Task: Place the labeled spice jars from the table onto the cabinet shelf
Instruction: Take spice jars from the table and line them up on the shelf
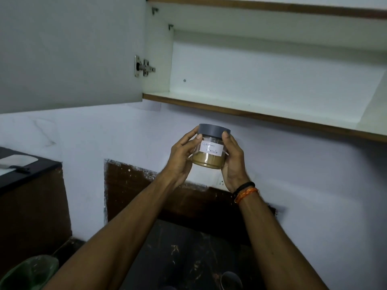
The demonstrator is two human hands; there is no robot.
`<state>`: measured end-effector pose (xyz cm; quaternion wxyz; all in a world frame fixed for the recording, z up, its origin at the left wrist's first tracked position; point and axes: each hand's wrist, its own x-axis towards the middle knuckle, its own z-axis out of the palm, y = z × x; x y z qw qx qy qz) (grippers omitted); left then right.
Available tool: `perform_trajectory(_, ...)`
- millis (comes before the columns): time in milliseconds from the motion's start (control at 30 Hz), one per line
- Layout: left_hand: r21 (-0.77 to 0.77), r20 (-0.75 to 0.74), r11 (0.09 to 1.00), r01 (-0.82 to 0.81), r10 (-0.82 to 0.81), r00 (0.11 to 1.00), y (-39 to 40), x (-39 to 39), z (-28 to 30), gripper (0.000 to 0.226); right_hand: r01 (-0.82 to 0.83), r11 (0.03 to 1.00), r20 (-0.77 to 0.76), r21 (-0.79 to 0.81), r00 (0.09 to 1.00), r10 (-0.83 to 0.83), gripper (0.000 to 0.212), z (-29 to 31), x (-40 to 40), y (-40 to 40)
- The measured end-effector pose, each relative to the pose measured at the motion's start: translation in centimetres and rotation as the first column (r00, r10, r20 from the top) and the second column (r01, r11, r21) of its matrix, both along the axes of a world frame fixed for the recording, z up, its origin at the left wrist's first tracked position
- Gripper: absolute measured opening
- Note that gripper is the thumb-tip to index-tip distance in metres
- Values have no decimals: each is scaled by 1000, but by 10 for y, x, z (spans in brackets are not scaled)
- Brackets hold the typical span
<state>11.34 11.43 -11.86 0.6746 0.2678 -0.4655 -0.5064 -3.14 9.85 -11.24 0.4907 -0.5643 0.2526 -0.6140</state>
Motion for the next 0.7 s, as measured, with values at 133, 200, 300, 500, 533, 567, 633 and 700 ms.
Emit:
perform_trajectory(133, -45, 4, 999, 28, -28, 1000, -12, 5, 35, 45, 13, 999, 5, -41, 1000, -13, 46, 36, 1, -7)
perform_trajectory(200, -71, 14, 996, 52, -51, 999, -17, 7, 49, 44, 17, 998, 6, -68, 1000, -16, 44, 51, 1, -9)
perform_trajectory(300, -120, 29, 990, 75, -72, 997, -23, 8, 67, 45, 21, 995, 15, -96, 1000, -20, 43, 69, 1, -13)
perform_trajectory(500, -171, 76, 981, 95, -83, 994, -38, 8, 78, 45, 42, 992, 23, -122, 999, -39, 39, 80, 2, -20)
perform_trajectory(533, -170, 91, 980, 100, -85, 992, -40, 9, 77, 44, 42, 992, 24, -122, 999, -39, 40, 80, 1, -21)
perform_trajectory(567, -167, 112, 981, 101, -83, 990, -43, 9, 78, 44, 43, 991, 27, -123, 999, -40, 41, 80, 1, -23)
perform_trajectory(633, -152, 158, 982, 113, -89, 983, -47, 10, 78, 43, 42, 992, 39, -116, 999, -37, 42, 81, 1, -25)
perform_trajectory(700, -144, 183, 980, 139, -112, 977, -52, 11, 79, 44, 43, 993, 53, -114, 998, -38, 44, 83, 1, -28)
